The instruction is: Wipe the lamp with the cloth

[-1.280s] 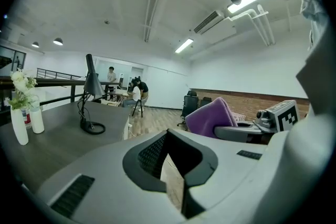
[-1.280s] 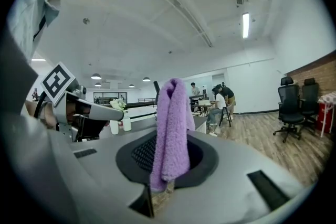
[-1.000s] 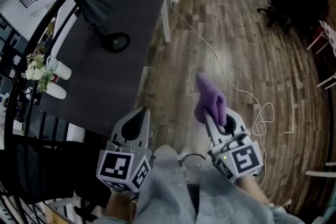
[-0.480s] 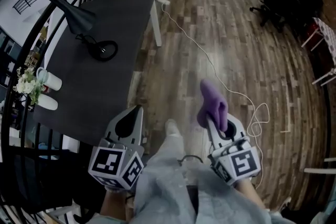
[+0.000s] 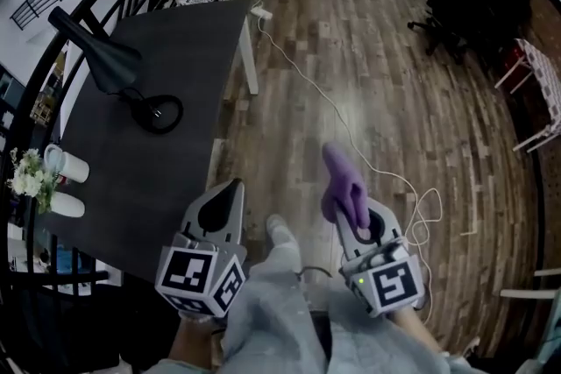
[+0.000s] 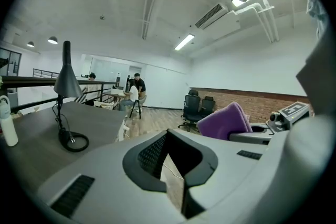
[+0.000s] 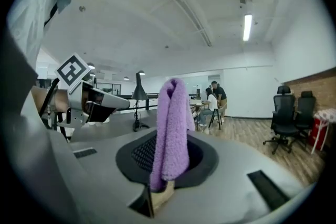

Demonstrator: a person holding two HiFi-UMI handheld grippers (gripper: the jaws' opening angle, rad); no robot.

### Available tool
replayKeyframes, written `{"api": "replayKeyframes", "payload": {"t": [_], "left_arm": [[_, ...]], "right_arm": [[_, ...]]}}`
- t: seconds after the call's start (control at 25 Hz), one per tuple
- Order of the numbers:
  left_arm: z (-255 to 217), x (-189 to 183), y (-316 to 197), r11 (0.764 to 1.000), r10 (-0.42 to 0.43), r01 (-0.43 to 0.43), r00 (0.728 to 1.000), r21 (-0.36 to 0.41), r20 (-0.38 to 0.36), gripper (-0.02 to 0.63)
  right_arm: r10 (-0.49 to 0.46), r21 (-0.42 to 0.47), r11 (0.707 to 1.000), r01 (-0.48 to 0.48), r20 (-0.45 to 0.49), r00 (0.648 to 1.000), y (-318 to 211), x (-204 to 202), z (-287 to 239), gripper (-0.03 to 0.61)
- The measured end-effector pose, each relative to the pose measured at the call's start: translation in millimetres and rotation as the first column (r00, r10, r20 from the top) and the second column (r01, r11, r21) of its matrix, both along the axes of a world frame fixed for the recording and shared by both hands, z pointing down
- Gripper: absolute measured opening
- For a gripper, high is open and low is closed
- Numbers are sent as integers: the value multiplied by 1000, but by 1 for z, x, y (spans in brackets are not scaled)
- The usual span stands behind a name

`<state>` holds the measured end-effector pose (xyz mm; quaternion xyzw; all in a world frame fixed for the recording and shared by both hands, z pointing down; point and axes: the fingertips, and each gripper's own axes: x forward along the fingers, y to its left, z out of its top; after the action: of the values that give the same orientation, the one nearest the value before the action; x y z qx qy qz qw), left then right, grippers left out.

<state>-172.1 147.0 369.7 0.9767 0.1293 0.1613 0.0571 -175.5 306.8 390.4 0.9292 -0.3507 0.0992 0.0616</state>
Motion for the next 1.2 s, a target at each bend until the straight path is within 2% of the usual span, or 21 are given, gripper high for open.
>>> {"api": "replayKeyframes", "payload": {"t": [0.12, 0.32, 0.72, 0.92, 1.2], "left_arm": [[2, 29, -12, 1000, -6, 6, 1000, 2, 9, 11], [0, 76, -36, 999, -39, 40, 999, -8, 27, 11], [0, 160, -83, 995, -100, 101, 994, -25, 33, 11], [2, 174, -114, 984, -175, 176, 983, -12, 53, 11], [1, 171, -154, 944, -331, 331, 942, 10, 53, 11]], "right_arm": [[-33, -49, 998, 32, -34, 999, -21, 28, -5, 51], [-81, -33, 996, 81, 5, 997, -52, 79, -8, 51], [-156, -10, 988, 156, -9, 988, -104, 173, -16, 51], [-180, 28, 983, 180, 11, 984, -125, 207, -11, 51], [-312, 87, 947, 309, 24, 950, -176, 238, -10, 51]]}}
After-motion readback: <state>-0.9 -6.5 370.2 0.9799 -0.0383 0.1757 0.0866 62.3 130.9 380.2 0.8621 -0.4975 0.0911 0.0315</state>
